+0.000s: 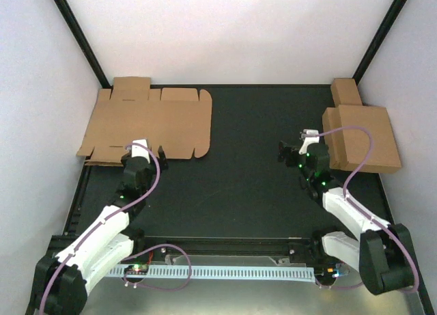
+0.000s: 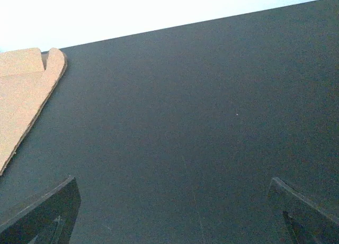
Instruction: Fold the paper box
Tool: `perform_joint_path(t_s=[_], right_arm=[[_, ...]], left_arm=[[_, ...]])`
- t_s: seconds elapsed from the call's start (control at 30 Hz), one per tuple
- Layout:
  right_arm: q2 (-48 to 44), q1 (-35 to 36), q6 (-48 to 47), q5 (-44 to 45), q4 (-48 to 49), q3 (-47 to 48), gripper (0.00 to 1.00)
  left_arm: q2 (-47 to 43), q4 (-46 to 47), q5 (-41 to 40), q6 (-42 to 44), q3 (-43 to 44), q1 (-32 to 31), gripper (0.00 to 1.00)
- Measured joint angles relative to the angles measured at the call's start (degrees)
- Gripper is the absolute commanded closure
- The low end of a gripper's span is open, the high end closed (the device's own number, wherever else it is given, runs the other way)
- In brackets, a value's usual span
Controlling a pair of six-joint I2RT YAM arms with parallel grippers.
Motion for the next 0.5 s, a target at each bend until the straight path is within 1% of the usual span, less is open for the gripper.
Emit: perform_joint_path(t_s=[0.13,0.5], right_arm=[[3.54,-1.31,-1.27,-3.17,0.48,1.95,0.00],[3.10,-1.44,-2.58,-6.71,1.77,2.16,0.00]], left_arm=[[2.19,1.97,-0.24,1.99,-0.50,0.81,0.01],[2.14,3.21,-0.09,3.17,-0.50,0.92,0.01]])
